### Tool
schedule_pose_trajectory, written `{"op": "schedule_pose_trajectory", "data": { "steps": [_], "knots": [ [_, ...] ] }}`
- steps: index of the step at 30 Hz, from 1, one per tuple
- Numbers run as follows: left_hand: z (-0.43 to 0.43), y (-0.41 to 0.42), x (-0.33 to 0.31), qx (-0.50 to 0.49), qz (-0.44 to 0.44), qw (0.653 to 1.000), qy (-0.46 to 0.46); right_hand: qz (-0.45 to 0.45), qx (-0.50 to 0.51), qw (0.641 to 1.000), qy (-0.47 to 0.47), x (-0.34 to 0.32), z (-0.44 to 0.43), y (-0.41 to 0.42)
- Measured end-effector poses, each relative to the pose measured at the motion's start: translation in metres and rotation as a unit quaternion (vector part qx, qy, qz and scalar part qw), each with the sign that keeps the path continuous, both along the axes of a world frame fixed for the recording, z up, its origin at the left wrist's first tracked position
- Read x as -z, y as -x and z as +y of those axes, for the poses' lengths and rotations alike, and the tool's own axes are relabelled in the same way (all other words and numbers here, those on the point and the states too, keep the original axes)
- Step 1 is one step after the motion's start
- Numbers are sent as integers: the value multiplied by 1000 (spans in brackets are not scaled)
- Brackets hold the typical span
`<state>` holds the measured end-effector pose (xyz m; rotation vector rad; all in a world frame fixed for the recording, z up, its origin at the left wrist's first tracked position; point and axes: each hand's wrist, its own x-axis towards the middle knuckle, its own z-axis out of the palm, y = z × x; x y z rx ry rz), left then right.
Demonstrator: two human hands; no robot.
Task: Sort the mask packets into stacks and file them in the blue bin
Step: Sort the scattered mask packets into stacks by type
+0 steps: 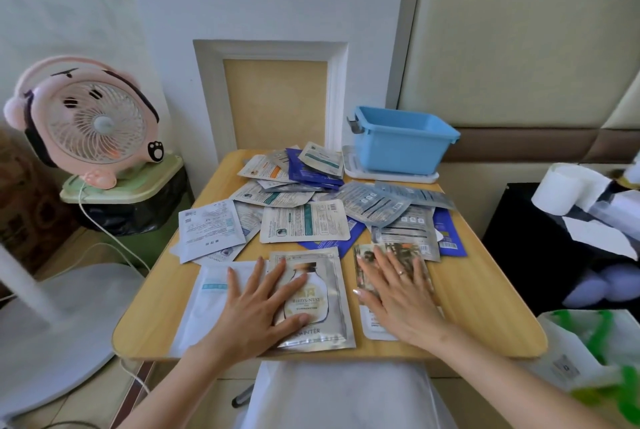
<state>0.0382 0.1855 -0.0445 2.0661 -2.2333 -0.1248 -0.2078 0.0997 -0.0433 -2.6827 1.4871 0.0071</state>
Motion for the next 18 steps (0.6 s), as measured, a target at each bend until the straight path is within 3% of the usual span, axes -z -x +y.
{"op": "schedule_pose_trajectory", "data": {
  "steps": [3,5,8,11,14,18],
  "knots": [
    [-1,0,-2,9,-2,1000,-7,6,4,1000,-24,-14,3,-1],
    [-3,-1,-2,14,-6,1000,-17,-60,21,998,-17,-32,-6,-14],
    [-5,-1,-4,17,31,999,-25,-126,-40,991,25,-51,-35,-51],
    [-8,2,-14,-18,178,984,20,-97,-77,992,-18,-43,-69,-100],
    [-11,2,-28,-53,311,945,88,-44,-33,996,-65,-26,-92,-132],
    [-15,-8,-43,-102,419,891,141,-3,-78,995,69,-24,-92,-138]
  ]
}}
